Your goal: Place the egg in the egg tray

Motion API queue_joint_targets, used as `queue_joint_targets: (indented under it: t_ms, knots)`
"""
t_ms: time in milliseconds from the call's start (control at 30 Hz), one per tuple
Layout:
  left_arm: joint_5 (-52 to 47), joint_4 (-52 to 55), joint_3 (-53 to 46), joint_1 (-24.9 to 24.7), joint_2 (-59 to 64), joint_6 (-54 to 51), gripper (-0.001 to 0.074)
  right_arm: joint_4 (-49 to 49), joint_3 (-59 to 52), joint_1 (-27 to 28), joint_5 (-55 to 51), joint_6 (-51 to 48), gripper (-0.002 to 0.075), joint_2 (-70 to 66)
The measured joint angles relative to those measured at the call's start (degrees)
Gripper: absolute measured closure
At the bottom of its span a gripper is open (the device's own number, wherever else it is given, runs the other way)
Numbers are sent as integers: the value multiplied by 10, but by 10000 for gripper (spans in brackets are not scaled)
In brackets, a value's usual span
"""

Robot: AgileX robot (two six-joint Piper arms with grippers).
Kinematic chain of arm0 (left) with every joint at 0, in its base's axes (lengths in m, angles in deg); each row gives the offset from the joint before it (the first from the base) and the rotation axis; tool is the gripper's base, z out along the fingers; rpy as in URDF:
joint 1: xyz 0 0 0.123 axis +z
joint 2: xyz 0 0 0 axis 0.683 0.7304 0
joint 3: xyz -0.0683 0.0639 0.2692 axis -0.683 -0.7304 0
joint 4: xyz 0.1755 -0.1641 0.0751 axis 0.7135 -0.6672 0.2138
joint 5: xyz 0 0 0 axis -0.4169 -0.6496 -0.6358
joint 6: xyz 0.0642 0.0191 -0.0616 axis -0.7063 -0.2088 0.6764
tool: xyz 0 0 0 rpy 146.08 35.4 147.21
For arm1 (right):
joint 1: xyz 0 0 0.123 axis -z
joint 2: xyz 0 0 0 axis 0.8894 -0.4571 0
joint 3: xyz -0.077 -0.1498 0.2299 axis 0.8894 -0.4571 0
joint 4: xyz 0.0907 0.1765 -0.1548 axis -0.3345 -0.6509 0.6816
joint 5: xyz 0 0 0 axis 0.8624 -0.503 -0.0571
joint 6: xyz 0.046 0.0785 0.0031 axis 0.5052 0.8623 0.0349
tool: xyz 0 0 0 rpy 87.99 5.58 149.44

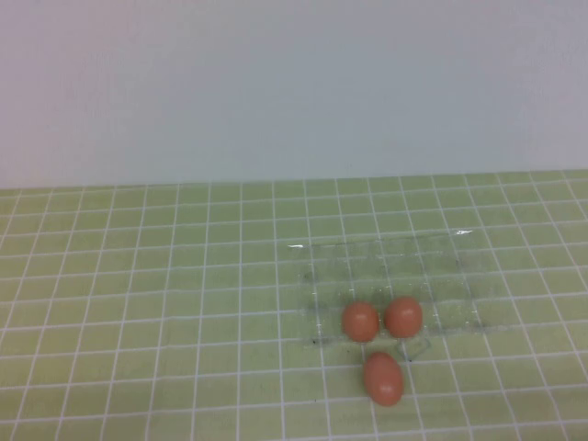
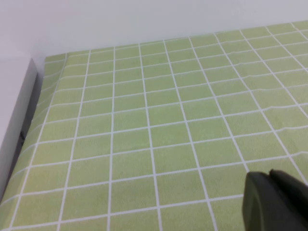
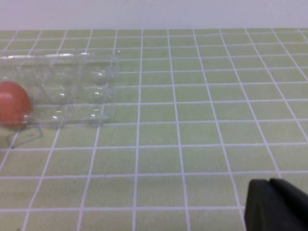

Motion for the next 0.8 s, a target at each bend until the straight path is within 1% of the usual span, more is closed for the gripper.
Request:
queue_joint_targets:
  t_ms: [633,800]
  knots:
    - [9,0,0,0,0,0,738,1,0,0,0,-7,728,0]
    - [9,0,0,0,0,0,738,-16,0,0,35,-12,728,0]
